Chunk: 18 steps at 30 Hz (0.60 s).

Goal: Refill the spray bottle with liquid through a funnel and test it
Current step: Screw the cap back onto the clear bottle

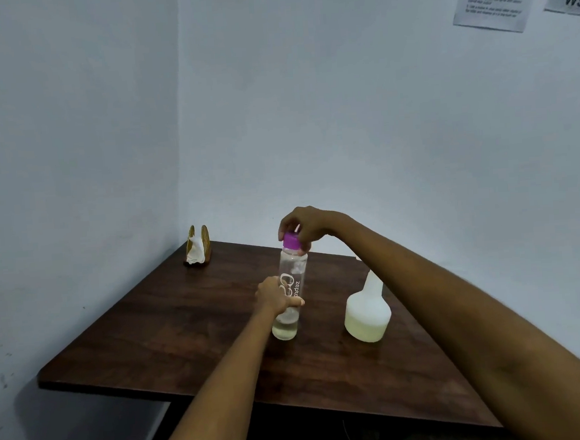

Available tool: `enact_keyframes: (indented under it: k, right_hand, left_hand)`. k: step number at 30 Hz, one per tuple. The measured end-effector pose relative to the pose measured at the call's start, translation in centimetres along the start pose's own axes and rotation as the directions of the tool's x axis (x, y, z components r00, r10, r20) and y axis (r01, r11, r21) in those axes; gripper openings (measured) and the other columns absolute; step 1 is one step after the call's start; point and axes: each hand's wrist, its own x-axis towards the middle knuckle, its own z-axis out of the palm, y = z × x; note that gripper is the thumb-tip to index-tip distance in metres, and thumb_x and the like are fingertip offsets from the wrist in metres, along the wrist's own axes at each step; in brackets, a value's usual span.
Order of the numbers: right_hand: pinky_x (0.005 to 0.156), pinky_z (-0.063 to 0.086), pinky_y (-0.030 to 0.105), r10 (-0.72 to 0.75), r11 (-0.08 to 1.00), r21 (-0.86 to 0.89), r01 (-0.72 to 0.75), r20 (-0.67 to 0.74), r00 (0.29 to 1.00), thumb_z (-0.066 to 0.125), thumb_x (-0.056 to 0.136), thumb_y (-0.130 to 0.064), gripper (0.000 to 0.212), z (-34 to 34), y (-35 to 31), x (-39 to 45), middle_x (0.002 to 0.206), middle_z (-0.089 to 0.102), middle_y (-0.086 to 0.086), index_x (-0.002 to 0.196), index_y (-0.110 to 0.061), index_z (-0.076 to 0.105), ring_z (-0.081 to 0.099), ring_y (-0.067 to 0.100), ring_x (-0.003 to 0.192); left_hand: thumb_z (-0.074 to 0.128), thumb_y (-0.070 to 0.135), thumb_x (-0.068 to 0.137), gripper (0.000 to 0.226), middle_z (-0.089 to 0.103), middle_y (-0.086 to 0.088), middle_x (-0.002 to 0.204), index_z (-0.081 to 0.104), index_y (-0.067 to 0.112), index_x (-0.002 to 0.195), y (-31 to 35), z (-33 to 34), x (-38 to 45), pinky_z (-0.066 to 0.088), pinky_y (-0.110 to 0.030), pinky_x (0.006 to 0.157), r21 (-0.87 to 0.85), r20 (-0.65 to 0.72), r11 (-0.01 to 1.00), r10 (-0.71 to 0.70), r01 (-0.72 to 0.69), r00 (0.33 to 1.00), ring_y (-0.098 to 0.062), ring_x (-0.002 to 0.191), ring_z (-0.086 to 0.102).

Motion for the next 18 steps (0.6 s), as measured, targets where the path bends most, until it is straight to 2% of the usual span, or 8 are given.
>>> enact_keyframes:
  k: [4,7,10,12,14,16,18]
  right_hand:
    - [0.075,0.045,0.027,-0.041,0.999,-0.008,0.041,-0.014,0.999,0.070,0.067,0.011,0.045,-0.44,-0.36,-0.46,0.121,0.062,0.010,0.107,-0.011,0.067,0.055,0.024,0.104]
    - [0.064,0.046,0.020,-0.034,0.999,0.000,0.034,0.014,0.999,0.071,0.069,0.010,0.046,-0.15,-0.31,-0.63,0.121,0.062,0.010,0.110,-0.011,0.067,0.054,0.024,0.101]
    - [0.055,0.043,0.014,-0.041,0.998,-0.045,0.041,0.005,0.999,0.071,0.072,0.006,0.043,0.33,-0.41,-0.41,0.112,0.061,0.009,0.111,-0.011,0.067,0.053,0.019,0.088]
    - [0.050,0.044,0.012,-0.017,0.998,-0.058,0.017,0.006,1.000,0.069,0.076,0.002,0.037,0.40,-0.65,-0.33,0.101,0.056,0.007,0.112,-0.010,0.067,0.054,0.015,0.071]
    - [0.052,0.048,0.015,0.012,0.998,-0.057,-0.011,0.008,1.000,0.070,0.078,-0.005,0.035,0.39,-0.77,-0.24,0.098,0.055,0.008,0.113,-0.007,0.065,0.057,0.020,0.070]
    - [0.055,0.051,0.021,0.056,0.998,-0.038,-0.056,0.006,0.998,0.075,0.078,-0.016,0.041,0.40,-0.85,-0.18,0.099,0.055,0.009,0.116,-0.005,0.062,0.061,0.026,0.072]
    - [0.056,0.051,0.022,0.091,0.995,-0.042,-0.091,-0.003,0.996,0.078,0.075,-0.028,0.051,0.48,-0.95,-0.15,0.097,0.057,0.010,0.117,-0.003,0.059,0.062,0.025,0.060]
  left_hand:
    - [0.082,0.028,0.069,0.054,0.065,-0.014,0.114,0.061,0.001,0.111,-0.08,-0.02,-0.07,0.046,-0.031,0.086,-0.007,-0.002,1.000,-0.003,0.003,1.000,-0.028,0.107,0.061]
    - [0.083,0.029,0.068,0.056,0.065,-0.014,0.114,0.060,0.002,0.111,-0.11,0.11,-0.16,0.047,-0.033,0.087,-0.002,-0.005,1.000,-0.002,0.002,1.000,-0.028,0.107,0.061]
    - [0.084,0.029,0.067,0.055,0.066,-0.015,0.112,0.061,0.002,0.109,-0.17,0.20,-0.08,0.047,-0.033,0.087,-0.008,-0.008,1.000,0.004,-0.004,1.000,-0.028,0.106,0.061]
    - [0.084,0.028,0.067,0.053,0.067,-0.014,0.110,0.062,0.002,0.107,-0.18,0.23,-0.08,0.047,-0.031,0.085,-0.018,-0.011,1.000,0.004,-0.004,1.000,-0.028,0.104,0.062]
    - [0.084,0.028,0.067,0.051,0.068,-0.014,0.108,0.063,0.001,0.105,-0.20,0.28,-0.04,0.046,-0.030,0.083,-0.023,-0.013,1.000,0.008,-0.008,1.000,-0.028,0.103,0.062]
    - [0.084,0.028,0.067,0.051,0.068,-0.014,0.108,0.063,0.002,0.105,-0.21,0.25,-0.07,0.046,-0.030,0.083,-0.025,-0.008,1.000,0.011,-0.011,1.000,-0.028,0.102,0.063]
    - [0.084,0.028,0.067,0.052,0.067,-0.013,0.108,0.062,0.002,0.106,-0.16,0.16,-0.11,0.046,-0.030,0.083,-0.016,0.001,1.000,0.016,-0.016,1.000,-0.027,0.103,0.062]
